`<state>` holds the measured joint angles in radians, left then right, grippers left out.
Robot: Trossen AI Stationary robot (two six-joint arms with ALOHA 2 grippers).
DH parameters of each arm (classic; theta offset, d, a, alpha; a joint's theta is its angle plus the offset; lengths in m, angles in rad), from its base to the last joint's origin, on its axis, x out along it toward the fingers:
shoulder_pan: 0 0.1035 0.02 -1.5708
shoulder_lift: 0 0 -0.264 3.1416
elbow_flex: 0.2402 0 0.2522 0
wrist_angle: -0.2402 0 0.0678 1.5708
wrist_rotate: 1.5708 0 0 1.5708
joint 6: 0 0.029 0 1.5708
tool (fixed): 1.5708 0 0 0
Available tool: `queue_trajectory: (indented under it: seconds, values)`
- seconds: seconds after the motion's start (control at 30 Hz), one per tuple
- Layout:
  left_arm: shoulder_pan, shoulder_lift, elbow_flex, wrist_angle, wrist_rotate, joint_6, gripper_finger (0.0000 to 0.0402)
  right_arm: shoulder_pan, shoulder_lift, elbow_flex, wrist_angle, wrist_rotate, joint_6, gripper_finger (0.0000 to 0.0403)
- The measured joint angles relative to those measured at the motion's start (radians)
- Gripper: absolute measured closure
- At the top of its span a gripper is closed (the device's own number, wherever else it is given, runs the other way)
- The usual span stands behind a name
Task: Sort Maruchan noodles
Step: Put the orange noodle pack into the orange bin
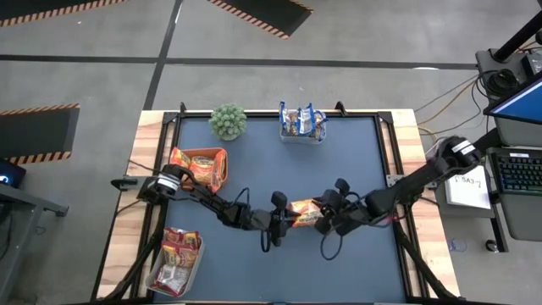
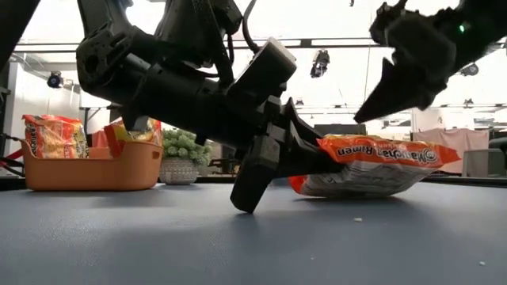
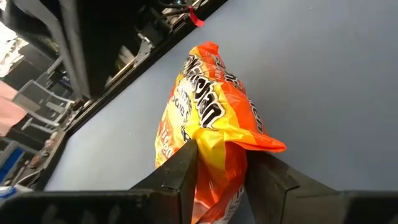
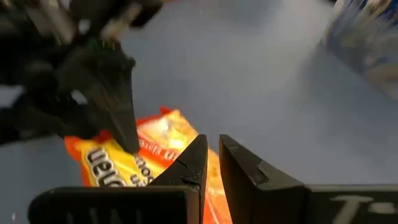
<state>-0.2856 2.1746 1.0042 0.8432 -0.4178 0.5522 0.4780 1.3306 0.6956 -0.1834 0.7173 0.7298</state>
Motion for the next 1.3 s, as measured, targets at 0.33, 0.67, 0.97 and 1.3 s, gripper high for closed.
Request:
queue_trajectory:
  seconds: [0.33,0.67,0.97,1.3]
  values:
    - [-0.012,-0.019,-0.004,-0.008,-0.056,0.012,0.0310,0.002,-0.166,0.000,-0.001,0.079,-0.101,0.0370]
    - [-0.015,-0.031,-0.006,-0.009,-0.090,-0.007,0.0311,0.002,-0.243,0.000,0.002,0.134,-0.156,0.0370]
    - [-0.015,-0.109,-0.015,-0.010,-0.106,-0.013,0.0311,0.002,-0.257,0.000,0.002,0.151,-0.168,0.0370]
    - [-0.043,-0.312,-0.034,-0.154,-0.229,-0.038,0.0311,0.002,-0.308,0.033,0.007,0.152,-0.230,0.0370]
